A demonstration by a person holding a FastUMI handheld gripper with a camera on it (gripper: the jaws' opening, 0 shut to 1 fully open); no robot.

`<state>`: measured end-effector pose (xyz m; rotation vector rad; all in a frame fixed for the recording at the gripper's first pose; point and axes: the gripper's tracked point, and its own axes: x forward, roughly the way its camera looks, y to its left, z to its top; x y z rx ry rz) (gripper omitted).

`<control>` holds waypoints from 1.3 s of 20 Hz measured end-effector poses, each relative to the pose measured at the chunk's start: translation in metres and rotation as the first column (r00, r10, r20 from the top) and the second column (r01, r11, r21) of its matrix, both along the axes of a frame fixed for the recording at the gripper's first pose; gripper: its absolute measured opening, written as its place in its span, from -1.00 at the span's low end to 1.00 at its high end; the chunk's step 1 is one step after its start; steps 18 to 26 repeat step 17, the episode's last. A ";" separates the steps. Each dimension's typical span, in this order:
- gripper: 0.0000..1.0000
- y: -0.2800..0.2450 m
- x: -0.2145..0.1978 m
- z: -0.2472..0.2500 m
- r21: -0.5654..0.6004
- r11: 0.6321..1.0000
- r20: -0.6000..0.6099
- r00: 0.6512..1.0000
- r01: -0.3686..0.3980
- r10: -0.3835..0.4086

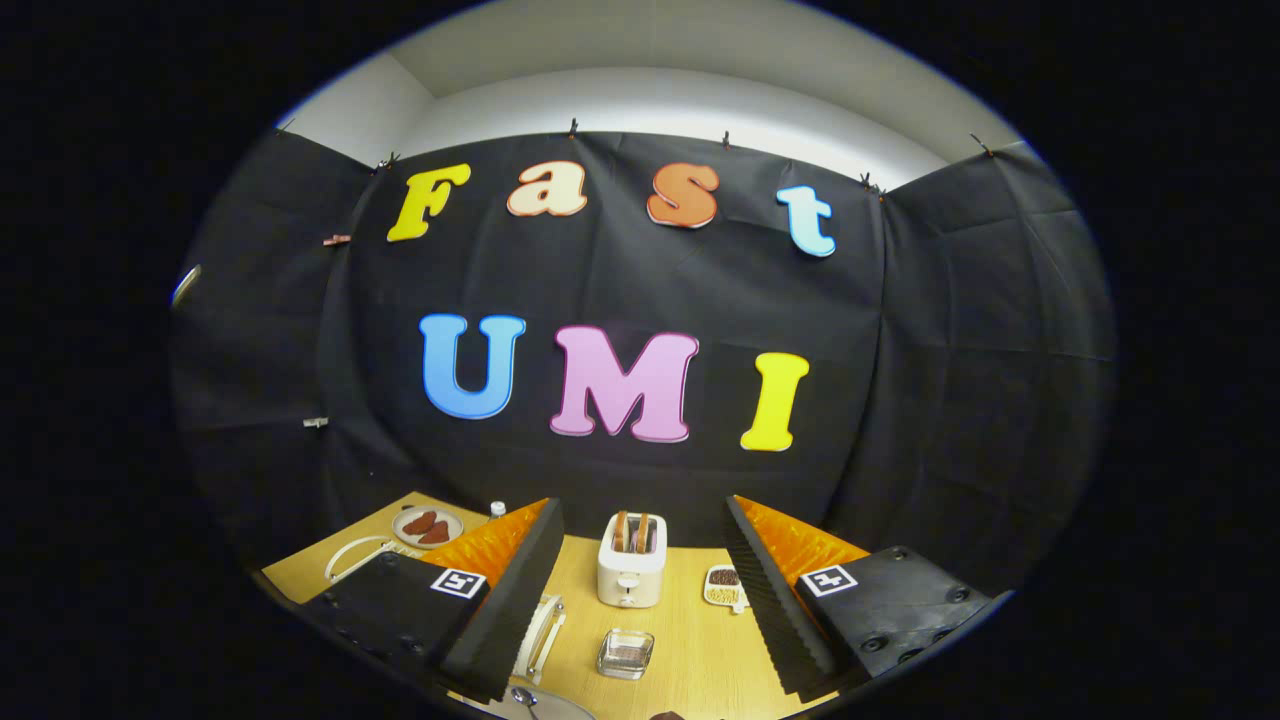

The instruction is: Take the plate from the dish rack, then take the spoon from the basket and place it into the plate.

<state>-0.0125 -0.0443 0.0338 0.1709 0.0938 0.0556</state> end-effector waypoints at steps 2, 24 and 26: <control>0.95 -0.004 0.002 0.008 0.004 1.000 0.038 0.999 0.027 -0.027; 0.96 0.014 -0.005 -0.017 -0.080 0.997 -0.021 1.000 -0.013 0.012; 0.96 0.014 -0.005 -0.017 -0.080 0.997 -0.021 1.000 -0.013 0.012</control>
